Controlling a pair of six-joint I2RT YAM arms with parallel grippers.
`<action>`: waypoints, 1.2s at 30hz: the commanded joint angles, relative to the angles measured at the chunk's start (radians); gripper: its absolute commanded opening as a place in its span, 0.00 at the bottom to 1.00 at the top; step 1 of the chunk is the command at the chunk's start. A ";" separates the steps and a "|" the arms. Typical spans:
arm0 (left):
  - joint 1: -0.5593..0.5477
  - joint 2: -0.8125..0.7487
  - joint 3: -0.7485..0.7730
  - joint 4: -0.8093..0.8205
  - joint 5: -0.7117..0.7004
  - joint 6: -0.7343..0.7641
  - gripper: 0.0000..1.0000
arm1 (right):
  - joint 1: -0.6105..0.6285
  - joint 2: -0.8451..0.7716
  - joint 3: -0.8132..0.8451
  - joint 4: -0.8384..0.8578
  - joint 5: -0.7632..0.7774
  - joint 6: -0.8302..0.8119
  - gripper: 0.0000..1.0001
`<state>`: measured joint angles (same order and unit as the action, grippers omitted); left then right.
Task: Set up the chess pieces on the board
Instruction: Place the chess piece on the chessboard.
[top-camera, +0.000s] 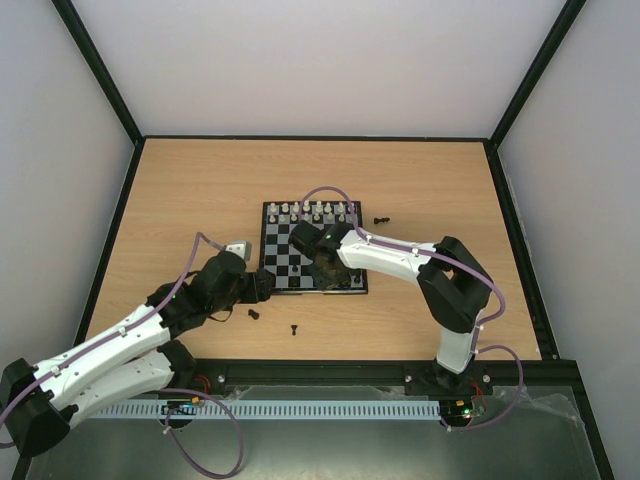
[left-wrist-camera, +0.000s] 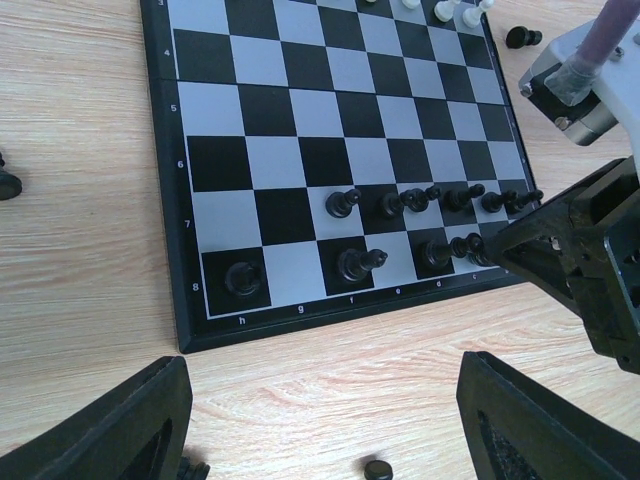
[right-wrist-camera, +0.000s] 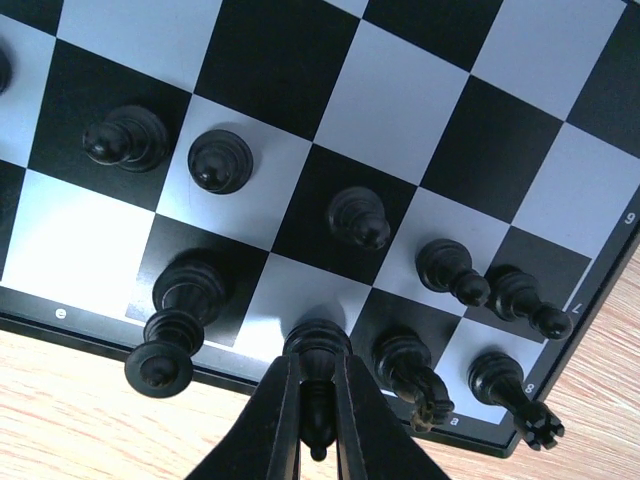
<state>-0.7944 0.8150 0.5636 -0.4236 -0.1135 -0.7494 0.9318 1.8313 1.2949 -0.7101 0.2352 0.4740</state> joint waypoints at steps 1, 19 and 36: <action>0.009 0.008 0.014 0.018 0.006 0.014 0.76 | -0.002 0.019 0.024 -0.010 -0.008 -0.015 0.03; 0.015 0.025 0.013 0.038 0.020 0.025 0.76 | -0.016 0.027 0.020 0.005 -0.017 -0.025 0.14; 0.017 0.023 0.024 0.023 0.015 0.012 0.76 | -0.017 -0.086 0.028 -0.027 0.010 -0.018 0.29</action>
<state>-0.7841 0.8406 0.5640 -0.3943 -0.0937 -0.7364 0.9173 1.8263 1.2987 -0.6777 0.2188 0.4530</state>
